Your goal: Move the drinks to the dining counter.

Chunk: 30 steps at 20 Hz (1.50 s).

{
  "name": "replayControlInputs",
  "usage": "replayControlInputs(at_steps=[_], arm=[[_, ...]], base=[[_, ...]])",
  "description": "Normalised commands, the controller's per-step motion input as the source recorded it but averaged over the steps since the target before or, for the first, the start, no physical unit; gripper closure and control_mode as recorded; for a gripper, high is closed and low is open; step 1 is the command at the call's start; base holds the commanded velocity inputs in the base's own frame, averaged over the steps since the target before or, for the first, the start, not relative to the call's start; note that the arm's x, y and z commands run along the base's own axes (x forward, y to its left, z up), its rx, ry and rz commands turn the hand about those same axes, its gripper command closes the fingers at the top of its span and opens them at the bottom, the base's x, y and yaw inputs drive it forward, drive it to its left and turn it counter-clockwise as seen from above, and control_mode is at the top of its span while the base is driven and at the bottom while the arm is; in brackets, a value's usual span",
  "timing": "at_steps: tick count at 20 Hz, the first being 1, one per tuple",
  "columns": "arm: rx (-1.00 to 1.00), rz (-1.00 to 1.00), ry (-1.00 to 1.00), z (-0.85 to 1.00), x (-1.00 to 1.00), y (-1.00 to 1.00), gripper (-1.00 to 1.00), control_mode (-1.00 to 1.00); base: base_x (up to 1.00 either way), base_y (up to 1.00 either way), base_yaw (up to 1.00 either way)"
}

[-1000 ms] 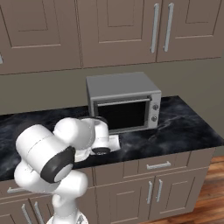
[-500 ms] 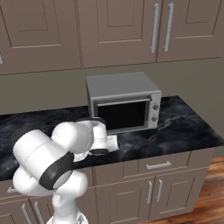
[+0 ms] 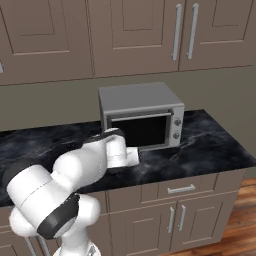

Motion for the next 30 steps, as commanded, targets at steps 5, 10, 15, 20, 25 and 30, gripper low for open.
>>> replayControlInputs(at_steps=[5, 10, 15, 20, 25, 30], arm=[[0.15, 0.0, -0.23, 0.84, -0.53, -0.06, 1.0, -1.0], [0.13, 0.0, -0.24, 0.59, -0.72, 0.0, 1.0, -1.0], [0.01, 0.0, -0.07, 0.19, -0.57, 0.0, 1.0, -1.0], [0.0, 0.0, -0.01, 0.02, -0.41, 0.0, 1.0, -1.0], [0.0, 0.0, -0.04, 0.0, -0.28, 0.0, 1.0, -1.0], [0.0, 0.0, 0.0, 0.0, 0.0, 0.0, 1.0, 1.0]], base=[[0.0, 0.0, 0.0], [0.0, 0.0, 0.0], [0.0, 0.0, 0.0], [0.0, 0.0, 0.0], [0.0, 0.0, 0.0], [0.0, 0.0, 0.0]])
